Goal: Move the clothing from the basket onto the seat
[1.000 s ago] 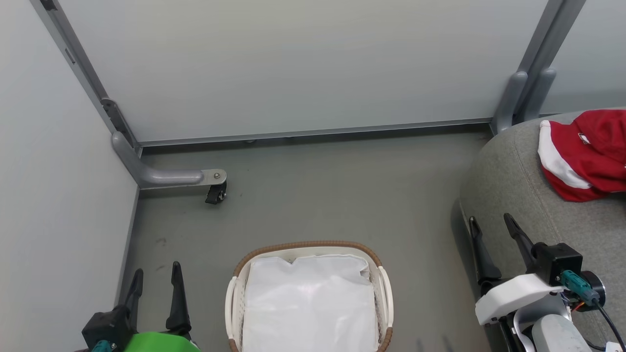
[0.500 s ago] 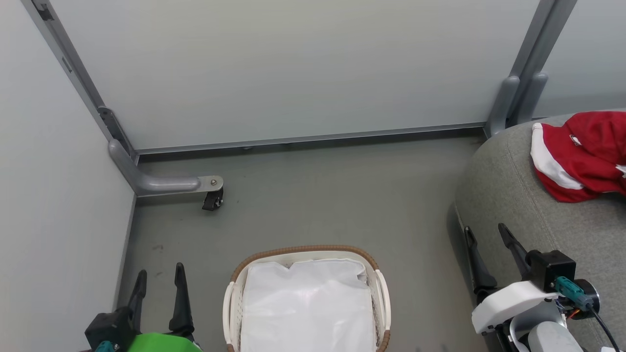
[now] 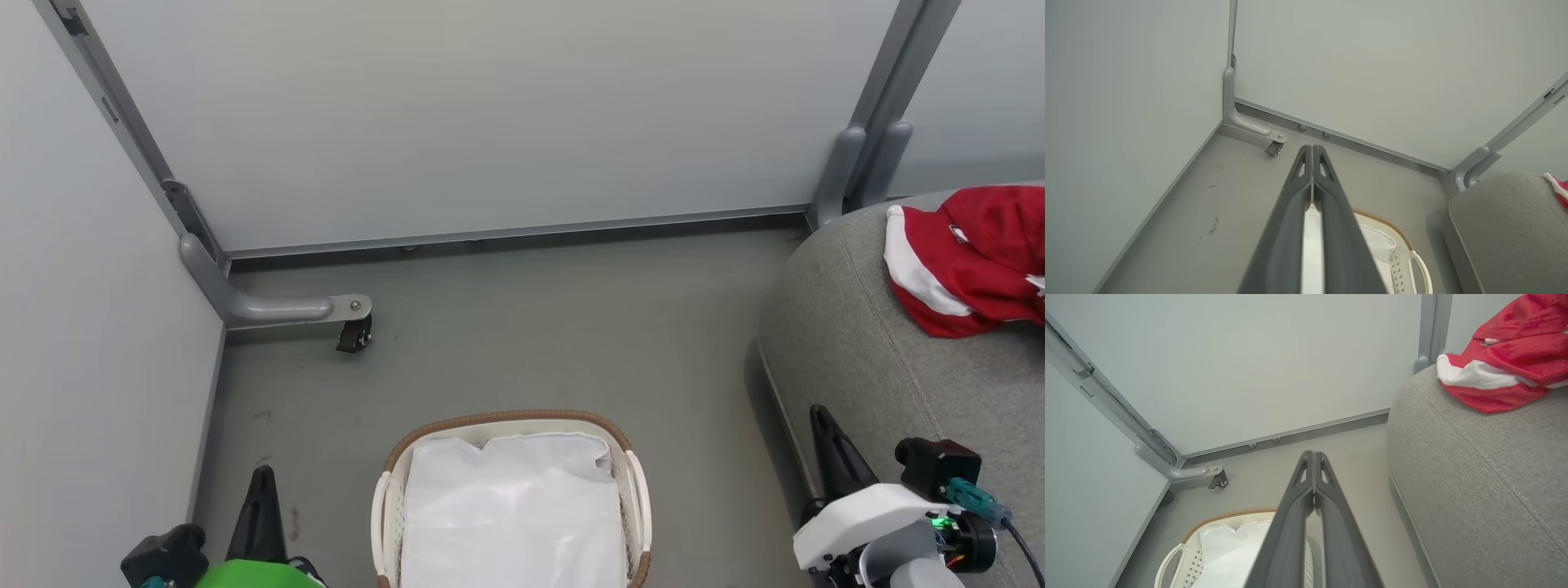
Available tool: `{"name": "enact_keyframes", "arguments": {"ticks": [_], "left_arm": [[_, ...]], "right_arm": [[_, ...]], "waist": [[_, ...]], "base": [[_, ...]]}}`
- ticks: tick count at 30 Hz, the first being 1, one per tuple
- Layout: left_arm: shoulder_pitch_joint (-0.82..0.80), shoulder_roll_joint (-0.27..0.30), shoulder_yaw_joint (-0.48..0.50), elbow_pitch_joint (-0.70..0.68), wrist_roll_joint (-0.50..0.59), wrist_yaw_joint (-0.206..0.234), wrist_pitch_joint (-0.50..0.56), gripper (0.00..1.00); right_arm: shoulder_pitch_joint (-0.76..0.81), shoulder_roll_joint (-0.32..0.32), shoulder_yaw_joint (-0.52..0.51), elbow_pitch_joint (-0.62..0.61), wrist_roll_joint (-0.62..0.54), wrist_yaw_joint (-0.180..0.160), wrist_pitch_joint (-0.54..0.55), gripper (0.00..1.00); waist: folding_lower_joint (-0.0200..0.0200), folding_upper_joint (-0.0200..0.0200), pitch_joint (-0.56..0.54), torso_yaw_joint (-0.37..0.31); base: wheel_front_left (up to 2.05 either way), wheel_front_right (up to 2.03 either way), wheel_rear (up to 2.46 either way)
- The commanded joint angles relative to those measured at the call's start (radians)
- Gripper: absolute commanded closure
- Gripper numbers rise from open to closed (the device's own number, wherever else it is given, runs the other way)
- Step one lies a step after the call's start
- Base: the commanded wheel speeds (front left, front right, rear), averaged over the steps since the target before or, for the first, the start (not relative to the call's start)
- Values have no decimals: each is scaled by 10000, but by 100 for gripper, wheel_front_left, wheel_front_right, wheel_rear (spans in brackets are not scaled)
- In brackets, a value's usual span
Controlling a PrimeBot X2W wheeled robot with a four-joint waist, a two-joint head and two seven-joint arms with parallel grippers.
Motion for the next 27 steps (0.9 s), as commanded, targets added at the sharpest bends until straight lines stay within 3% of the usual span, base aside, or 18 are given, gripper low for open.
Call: {"name": "enact_keyframes", "arguments": {"ticks": [1, 27], "left_arm": [[-247, 21, 98, -202, -440, -56, 89, 100], [-697, 39, 534, -415, -4137, -185, 1148, 100]], "right_arm": [[-161, -50, -56, -234, 464, -1, 83, 100], [-162, -87, -339, -678, 4569, -4, 1115, 100]], "waist": [[0, 0, 0, -4], [0, 0, -2, -79]], "base": [[0, 0, 0], [0, 0, 0]]}}
